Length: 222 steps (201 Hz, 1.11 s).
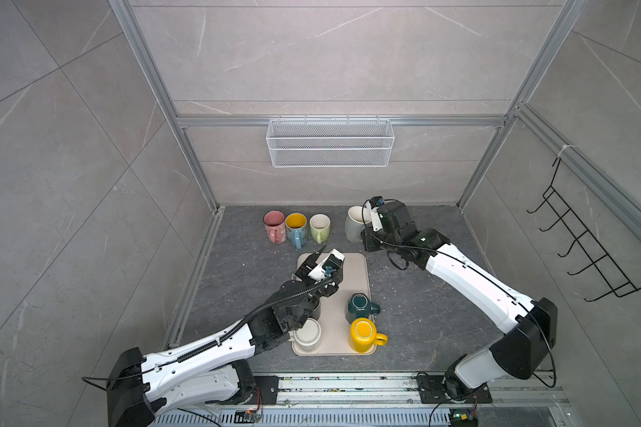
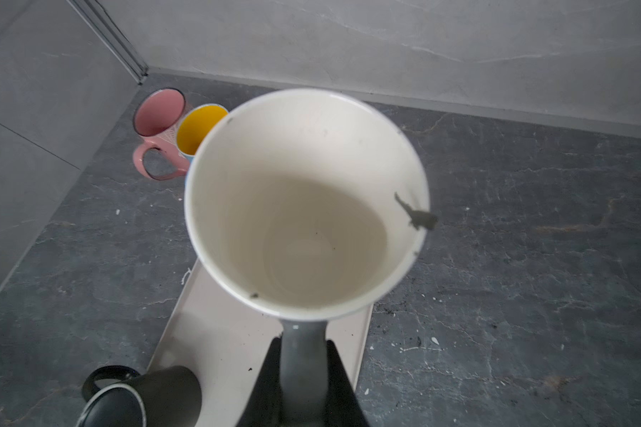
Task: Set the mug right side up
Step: 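Carry the grey mug toward the light green mug while the left arm withdraws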
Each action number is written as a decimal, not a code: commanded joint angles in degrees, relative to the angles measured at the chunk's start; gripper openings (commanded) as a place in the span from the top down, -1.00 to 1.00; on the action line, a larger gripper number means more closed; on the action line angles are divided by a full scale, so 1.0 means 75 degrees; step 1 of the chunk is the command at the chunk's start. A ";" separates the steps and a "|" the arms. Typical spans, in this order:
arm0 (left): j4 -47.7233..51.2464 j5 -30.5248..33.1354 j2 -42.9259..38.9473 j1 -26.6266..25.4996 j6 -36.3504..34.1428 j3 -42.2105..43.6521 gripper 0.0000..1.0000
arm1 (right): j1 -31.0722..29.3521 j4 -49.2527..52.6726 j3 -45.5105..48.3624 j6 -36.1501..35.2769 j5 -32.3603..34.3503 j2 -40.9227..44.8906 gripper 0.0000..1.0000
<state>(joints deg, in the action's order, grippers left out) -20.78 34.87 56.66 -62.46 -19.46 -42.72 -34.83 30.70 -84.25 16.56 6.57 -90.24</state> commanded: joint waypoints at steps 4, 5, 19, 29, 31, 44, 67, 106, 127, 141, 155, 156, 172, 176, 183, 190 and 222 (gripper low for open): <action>0.0952 0.0585 -0.0308 0.0081 0.1578 -0.0384 -0.23 | -0.0105 -0.0303 -0.0365 0.0195 0.0668 -0.0342 1.00; 0.0971 0.0587 -0.0322 0.0085 0.1618 -0.0385 -0.24 | -0.0109 -0.0300 -0.0373 0.0201 0.0687 -0.0366 1.00; 0.1363 0.0597 -0.0512 0.0235 0.2232 -0.0431 -0.28 | -0.0183 -0.0262 -0.0472 0.0198 0.0941 -0.0576 1.00; 0.1694 0.0445 -0.0648 0.0480 0.2766 -0.0456 -0.30 | -0.0230 -0.0301 -0.0508 0.0215 0.1033 -0.0695 1.00; 0.1774 0.0397 -0.0684 0.0524 0.2890 -0.0465 -0.31 | -0.0245 -0.0318 -0.0509 0.0217 0.1055 -0.0724 1.00; 0.2218 0.0021 -0.0886 0.1003 0.3632 -0.0459 -0.32 | -0.0309 -0.0443 -0.0530 0.0230 0.1183 -0.0903 1.00; 0.2756 -0.0774 -0.1194 0.2024 0.4873 -0.0326 -0.34 | -0.0380 -0.0619 -0.0652 0.0299 0.1346 -0.1286 1.00; 0.2946 -0.2808 -0.1268 0.3623 0.6255 -0.0007 -0.35 | -0.0409 -0.0862 -0.0996 0.0382 0.1710 -0.1946 1.00; 0.2904 -0.3461 -0.1050 0.4118 0.6644 0.0065 -0.35 | -0.0407 -0.0902 -0.1267 0.0447 0.1978 -0.2329 1.00; 0.2846 -0.3735 -0.0893 0.4299 0.6806 0.0120 -0.35 | -0.0405 -0.1014 -0.1374 0.0498 0.2054 -0.2550 1.00; 0.2713 -0.3967 -0.0800 0.4441 0.6940 0.0192 -0.35 | -0.0408 -0.1209 -0.1408 0.0562 0.2100 -0.2736 1.00; 0.2695 -0.3986 -0.0791 0.4457 0.6947 0.0196 -0.35 | -0.0407 -0.1215 -0.1416 0.0566 0.2100 -0.2753 1.00; 0.2583 -0.4165 -0.0729 0.4555 0.7039 0.0264 -0.35 | -0.0414 -0.1346 -0.1546 0.0633 0.2164 -0.3006 1.00; 0.2581 -0.4188 -0.0723 0.4573 0.7037 0.0270 -0.35 | -0.0407 -0.1353 -0.1578 0.0648 0.2179 -0.3067 1.00; 0.2582 -0.4215 -0.0718 0.4605 0.7040 0.0281 -0.35 | -0.0408 -0.1403 -0.1630 0.0672 0.2226 -0.3166 1.00; 0.2585 -0.4227 -0.0723 0.4620 0.7037 0.0291 -0.35 | -0.0407 -0.1453 -0.1684 0.0686 0.2260 -0.3261 1.00; 0.2613 -0.4240 -0.0816 0.4682 0.6979 0.0357 -0.36 | -0.0407 -0.1615 -0.2016 0.0745 0.2367 -0.3717 1.00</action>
<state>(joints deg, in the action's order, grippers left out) 1.21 4.86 51.46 -27.90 31.99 -40.45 -37.71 23.66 -95.46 20.62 21.32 -116.57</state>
